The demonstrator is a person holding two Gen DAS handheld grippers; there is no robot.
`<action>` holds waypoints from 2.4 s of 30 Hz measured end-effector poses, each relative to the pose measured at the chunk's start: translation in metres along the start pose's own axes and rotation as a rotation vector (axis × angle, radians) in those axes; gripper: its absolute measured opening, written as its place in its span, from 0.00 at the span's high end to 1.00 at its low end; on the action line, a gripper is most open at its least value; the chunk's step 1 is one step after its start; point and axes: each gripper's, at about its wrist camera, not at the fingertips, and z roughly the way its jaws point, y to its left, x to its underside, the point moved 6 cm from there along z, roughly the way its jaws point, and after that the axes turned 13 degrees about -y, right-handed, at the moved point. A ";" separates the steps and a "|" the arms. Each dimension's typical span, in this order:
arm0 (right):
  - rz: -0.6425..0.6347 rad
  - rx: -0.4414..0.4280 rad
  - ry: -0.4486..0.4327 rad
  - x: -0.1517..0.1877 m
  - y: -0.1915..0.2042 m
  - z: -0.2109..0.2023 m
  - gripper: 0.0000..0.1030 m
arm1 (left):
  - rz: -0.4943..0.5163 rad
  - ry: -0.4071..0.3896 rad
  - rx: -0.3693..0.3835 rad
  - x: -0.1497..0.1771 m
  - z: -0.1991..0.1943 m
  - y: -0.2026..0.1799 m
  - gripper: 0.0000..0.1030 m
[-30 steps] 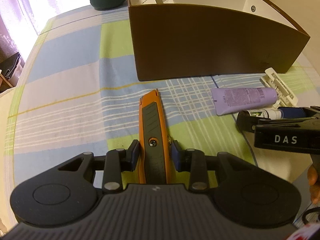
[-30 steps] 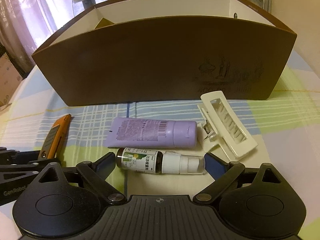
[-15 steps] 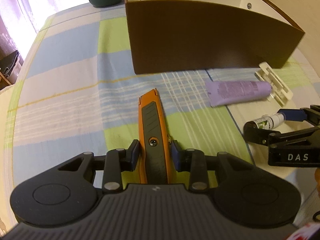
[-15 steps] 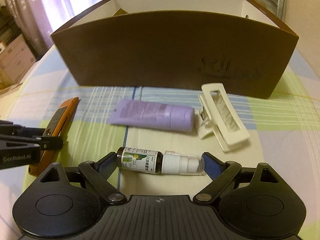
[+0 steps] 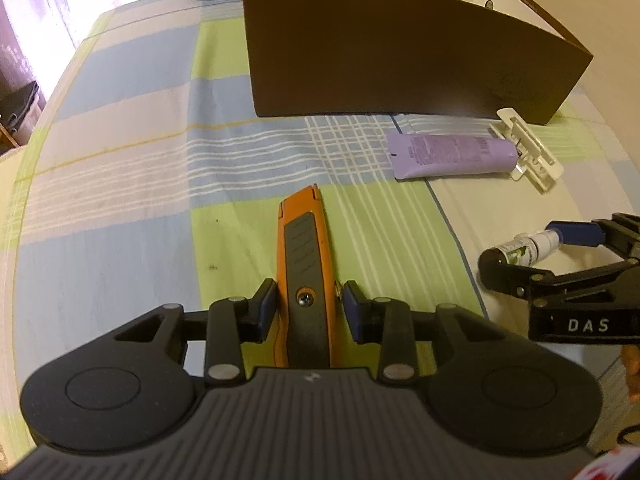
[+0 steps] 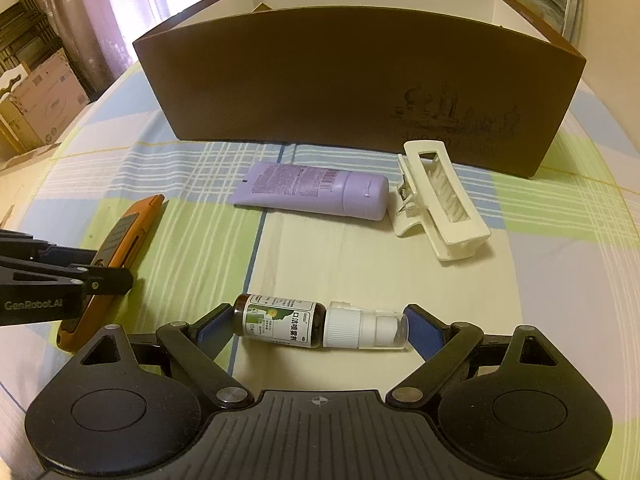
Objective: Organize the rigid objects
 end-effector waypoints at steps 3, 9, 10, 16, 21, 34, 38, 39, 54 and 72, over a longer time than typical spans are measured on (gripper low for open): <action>-0.002 0.000 -0.003 -0.001 0.001 0.002 0.15 | 0.008 0.001 -0.013 -0.002 0.002 -0.002 0.70; -0.001 0.001 -0.009 -0.001 0.000 0.001 0.15 | 0.071 -0.010 -0.031 0.001 0.002 -0.007 0.70; -0.001 0.001 -0.010 -0.001 0.000 0.001 0.15 | 0.069 -0.009 -0.030 0.001 0.002 -0.006 0.70; -0.001 0.002 -0.012 0.000 0.000 0.001 0.15 | 0.070 -0.017 -0.026 0.002 0.002 -0.006 0.70; -0.001 0.002 -0.013 0.000 0.000 0.001 0.15 | 0.069 -0.017 -0.021 0.001 0.001 -0.005 0.70; -0.001 0.001 -0.013 0.000 0.000 0.000 0.15 | 0.083 -0.020 -0.005 0.002 -0.004 -0.008 0.71; -0.002 -0.003 -0.014 0.000 0.001 -0.001 0.16 | 0.082 -0.025 -0.007 0.002 -0.007 -0.008 0.71; -0.002 -0.003 -0.012 0.000 0.001 -0.001 0.16 | 0.083 -0.026 -0.007 0.002 -0.007 -0.008 0.71; 0.006 -0.017 -0.043 0.000 0.004 -0.012 0.16 | 0.095 -0.053 0.002 -0.003 -0.019 -0.014 0.71; 0.023 -0.023 -0.102 -0.012 0.001 -0.030 0.16 | 0.110 -0.099 0.018 -0.024 -0.034 -0.027 0.71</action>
